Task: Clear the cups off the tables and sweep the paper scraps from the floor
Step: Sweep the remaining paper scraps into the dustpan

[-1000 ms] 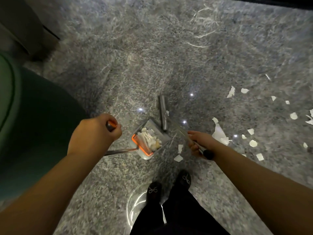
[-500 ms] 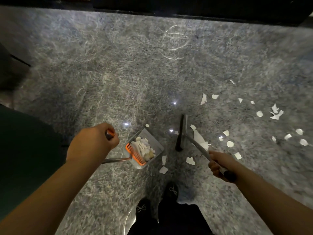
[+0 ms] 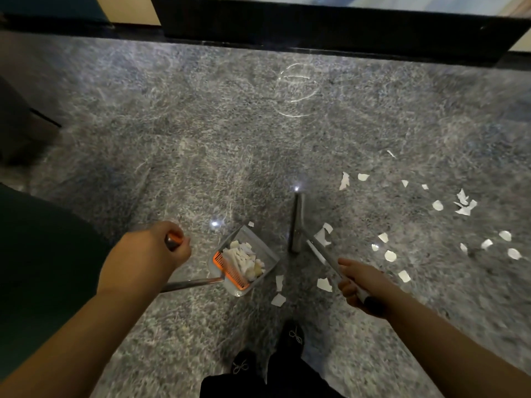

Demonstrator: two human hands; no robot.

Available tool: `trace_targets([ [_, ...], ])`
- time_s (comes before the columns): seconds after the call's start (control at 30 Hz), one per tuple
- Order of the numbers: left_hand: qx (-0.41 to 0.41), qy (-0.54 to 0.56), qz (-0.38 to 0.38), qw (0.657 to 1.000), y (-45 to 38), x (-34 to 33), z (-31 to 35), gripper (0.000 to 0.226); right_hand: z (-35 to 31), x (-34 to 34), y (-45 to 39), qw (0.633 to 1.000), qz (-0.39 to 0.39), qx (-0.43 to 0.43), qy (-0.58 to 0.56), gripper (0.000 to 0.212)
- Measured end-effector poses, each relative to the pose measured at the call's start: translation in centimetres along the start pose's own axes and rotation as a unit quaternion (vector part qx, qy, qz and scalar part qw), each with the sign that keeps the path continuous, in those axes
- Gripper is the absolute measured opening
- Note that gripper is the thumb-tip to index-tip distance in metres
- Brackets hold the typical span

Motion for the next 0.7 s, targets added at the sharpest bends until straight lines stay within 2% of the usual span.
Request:
trace_targets([
  [0.27,0.055,0.004,0.026,0.998,2.7,2.6,-4.8,0.012,-1.0,-8.1,-2.6,0.994,-0.093,-0.028,0.055,0.037],
  [0.43,0.092,-0.019,0.032,0.995,3.7,3.1,-7.4,0.026,-1.5,-13.0,-4.0,0.985,-0.149,-0.053,0.065,0.027],
  [0.6,0.12,-0.042,0.045,0.991,4.1,2.9,-8.6,0.035,-1.5,-15.8,-5.7,0.985,-0.149,-0.081,0.041,0.023],
  [0.7,0.119,-0.026,0.045,0.991,4.2,2.8,-8.6,0.031,-1.4,-16.5,-6.9,0.983,-0.152,-0.102,0.02,0.022],
])
Point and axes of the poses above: each hand's wrist, its own y-axis away from the middle knuckle, its own x-axis out of the back of the hand, z = x × y, the point moved 3 cm from there along -y, towards the middle knuckle, and after that the axes turned 1 degree about x, right-handed, at the moved point
